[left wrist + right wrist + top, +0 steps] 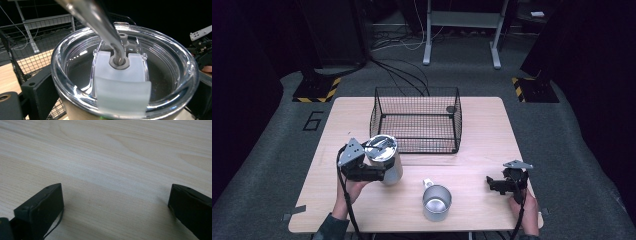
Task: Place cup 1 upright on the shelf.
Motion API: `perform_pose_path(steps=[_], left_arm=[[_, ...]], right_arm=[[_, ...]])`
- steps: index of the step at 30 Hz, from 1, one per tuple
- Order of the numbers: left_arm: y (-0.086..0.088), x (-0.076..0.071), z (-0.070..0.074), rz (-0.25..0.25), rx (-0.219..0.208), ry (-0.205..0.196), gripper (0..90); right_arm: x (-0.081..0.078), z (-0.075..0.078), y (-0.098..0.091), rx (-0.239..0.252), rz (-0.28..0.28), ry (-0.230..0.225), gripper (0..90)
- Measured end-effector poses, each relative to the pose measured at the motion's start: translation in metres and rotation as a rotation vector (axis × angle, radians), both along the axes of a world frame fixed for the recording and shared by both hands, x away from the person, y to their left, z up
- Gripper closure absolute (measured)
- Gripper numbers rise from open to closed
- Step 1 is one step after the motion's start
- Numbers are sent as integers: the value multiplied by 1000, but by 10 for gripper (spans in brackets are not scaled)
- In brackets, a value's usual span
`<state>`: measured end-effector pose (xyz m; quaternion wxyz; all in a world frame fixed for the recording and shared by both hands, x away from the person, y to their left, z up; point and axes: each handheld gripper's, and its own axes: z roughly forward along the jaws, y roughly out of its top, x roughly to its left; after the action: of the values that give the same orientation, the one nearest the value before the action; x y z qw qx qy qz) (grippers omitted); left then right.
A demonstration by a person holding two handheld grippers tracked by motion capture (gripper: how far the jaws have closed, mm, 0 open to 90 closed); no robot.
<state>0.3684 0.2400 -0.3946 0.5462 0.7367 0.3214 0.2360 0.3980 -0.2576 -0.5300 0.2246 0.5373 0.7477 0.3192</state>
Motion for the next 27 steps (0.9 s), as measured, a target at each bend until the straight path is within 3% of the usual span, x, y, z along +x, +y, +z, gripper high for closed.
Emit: perform_pose_path(steps=[13, 20, 27], left_arm=[[-3, 11, 17, -9, 17, -3, 40], [0, 16, 28, -20, -5, -9, 39], [1, 19, 36, -20, 2, -16, 39]], right_arm=[[0, 0, 0, 0, 0, 0, 0], [0, 0, 0, 0, 1, 0, 0], [0, 0, 0, 0, 1, 0, 0]])
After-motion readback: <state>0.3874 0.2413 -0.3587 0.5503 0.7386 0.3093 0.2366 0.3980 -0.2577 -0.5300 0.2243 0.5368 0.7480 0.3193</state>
